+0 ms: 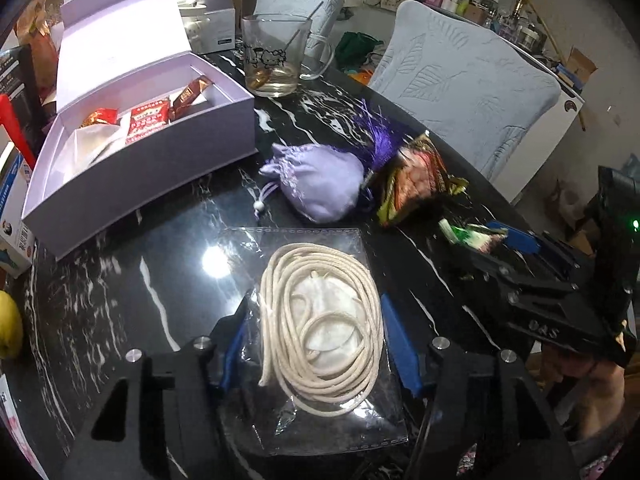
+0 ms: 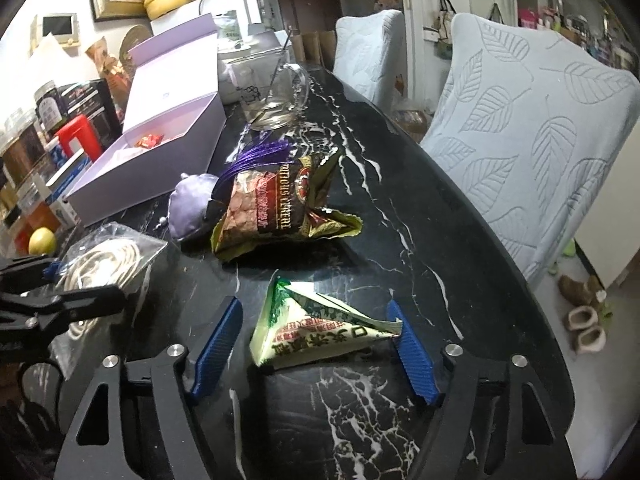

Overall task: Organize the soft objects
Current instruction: 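Grasp the clear cord bag with the left tool while the right tool approaches the green triangular snack, then grasp the green triangular snack packet with the right tool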

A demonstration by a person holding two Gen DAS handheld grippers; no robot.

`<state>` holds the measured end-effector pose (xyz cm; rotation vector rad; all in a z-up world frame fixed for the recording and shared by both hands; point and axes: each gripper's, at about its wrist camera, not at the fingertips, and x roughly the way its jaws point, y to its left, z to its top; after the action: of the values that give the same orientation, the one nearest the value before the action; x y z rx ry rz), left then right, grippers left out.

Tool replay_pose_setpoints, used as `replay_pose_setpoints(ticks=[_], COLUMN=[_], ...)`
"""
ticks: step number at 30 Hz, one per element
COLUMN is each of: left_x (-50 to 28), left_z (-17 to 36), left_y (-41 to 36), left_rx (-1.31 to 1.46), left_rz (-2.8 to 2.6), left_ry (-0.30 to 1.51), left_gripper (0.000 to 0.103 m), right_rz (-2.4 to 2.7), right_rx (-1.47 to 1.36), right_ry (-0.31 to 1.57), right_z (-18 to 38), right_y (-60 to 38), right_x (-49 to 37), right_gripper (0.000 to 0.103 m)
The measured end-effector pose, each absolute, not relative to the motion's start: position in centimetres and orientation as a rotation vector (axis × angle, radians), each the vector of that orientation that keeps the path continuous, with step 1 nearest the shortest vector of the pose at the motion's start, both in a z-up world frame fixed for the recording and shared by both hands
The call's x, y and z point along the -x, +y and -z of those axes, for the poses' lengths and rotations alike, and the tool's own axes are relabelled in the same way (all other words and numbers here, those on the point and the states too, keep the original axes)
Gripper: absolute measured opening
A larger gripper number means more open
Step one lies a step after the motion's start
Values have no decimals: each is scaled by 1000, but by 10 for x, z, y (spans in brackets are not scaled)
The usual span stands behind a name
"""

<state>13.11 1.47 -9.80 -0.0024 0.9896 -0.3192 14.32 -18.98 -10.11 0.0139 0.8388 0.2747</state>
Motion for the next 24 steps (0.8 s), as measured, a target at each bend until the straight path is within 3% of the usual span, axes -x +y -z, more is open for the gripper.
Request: replay_pose_setpoints(ticks=[1, 7, 24], left_x=[-130, -127, -124], left_z=[100, 107, 115], left_y=[16, 16, 17], left_rx=[5, 10, -9], left_rz=[317, 308, 255], left_ry=[993, 1004, 979], left_gripper=[60, 60, 60], right_rz=[-269, -272, -287], right_rx=[-11, -2, 32], right_ry=[836, 828, 807], right_z=[101, 101, 102], right_y=[-189, -187, -174], right_x=[-143, -141, -132], right_gripper=[64, 57, 58])
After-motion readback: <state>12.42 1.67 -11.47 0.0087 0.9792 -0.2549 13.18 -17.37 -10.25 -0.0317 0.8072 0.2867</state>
